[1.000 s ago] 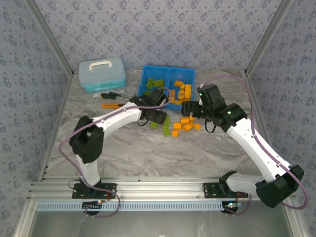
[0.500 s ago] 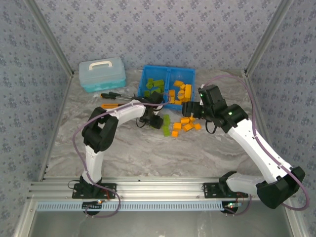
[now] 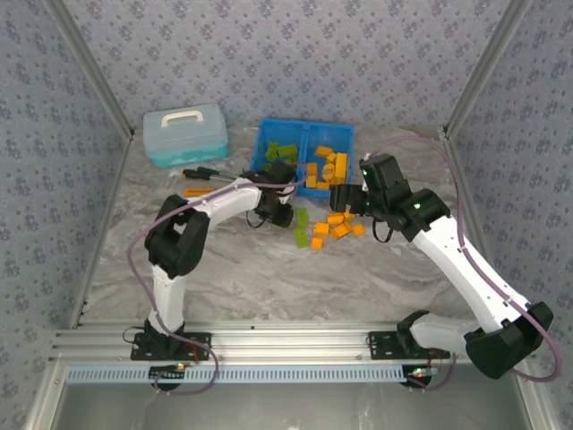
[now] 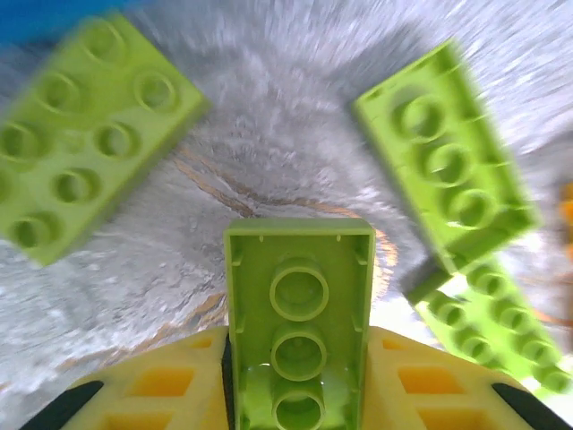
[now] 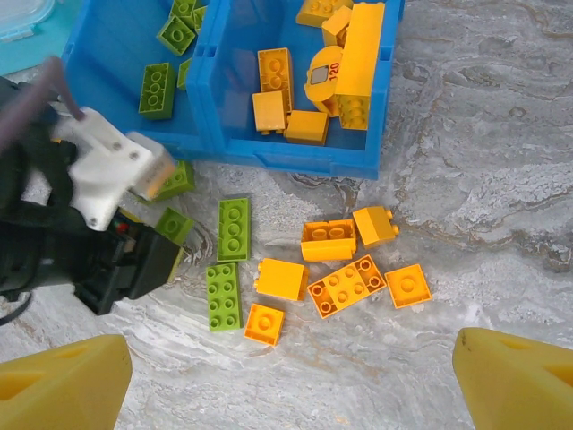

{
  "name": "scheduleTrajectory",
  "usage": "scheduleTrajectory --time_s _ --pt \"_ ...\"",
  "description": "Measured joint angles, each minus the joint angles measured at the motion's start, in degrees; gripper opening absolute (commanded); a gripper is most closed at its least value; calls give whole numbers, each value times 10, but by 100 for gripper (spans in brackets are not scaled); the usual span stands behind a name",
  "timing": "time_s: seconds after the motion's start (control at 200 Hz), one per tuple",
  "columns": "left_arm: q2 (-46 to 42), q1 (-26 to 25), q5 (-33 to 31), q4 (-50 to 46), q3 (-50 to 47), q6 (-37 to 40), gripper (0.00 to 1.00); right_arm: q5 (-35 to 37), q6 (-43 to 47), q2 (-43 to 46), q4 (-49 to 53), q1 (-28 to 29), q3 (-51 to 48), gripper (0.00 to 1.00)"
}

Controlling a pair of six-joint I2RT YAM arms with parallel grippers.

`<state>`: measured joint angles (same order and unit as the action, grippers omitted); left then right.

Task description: Sort the legos into containers by color

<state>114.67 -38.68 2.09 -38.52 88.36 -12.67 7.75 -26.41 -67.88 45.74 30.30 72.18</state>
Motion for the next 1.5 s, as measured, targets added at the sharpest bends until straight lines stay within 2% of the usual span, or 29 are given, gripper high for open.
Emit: scheduleTrajectory --time_s 0.12,0.245,0.35,0.45,0.535,0.62,0.715,0.919,1.024,1.134,1.239,1.339,1.409,1.499 --pt "-37 4 -30 -24 80 3 35 0 0 0 0 0 0 96" --pt "-23 28 -61 -39 214 11 35 0 0 0 0 0 0 96" --pt "38 56 -87 -40 346 17 34 0 -2 0 0 0 0 96" --pt "136 80 -106 -56 475 16 35 0 -4 0 0 2 0 96" --pt "219 96 -110 -70 555 15 41 0 -9 0 4 7 0 96" --pt "273 103 -107 -90 582 14 54 0 -13 0 7 13 0 96" --pt "295 104 -97 -115 583 9 66 0 -14 0 8 18 -2 97" --pt "257 94 -55 -150 590 -3 75 0 -21 -11 2 22 -32 97" --pt "178 86 -42 -154 556 -8 79 -1 -26 -27 -1 27 -61 97" --pt "29 73 -38 -142 443 -15 84 -3 -39 -56 -12 41 -82 97" --pt "-142 57 -35 -90 278 -20 90 -2 -57 -94 -36 74 -92 96" --pt "-280 46 -35 -46 114 -31 92 2 -73 -143 -62 94 -93 85" --pt "-344 44 -39 -30 12 -45 93 6 -93 -180 -78 96 -93 81" --pt "-380 44 -45 -24 -86 -64 94 14 -118 -229 -97 96 -93 78"
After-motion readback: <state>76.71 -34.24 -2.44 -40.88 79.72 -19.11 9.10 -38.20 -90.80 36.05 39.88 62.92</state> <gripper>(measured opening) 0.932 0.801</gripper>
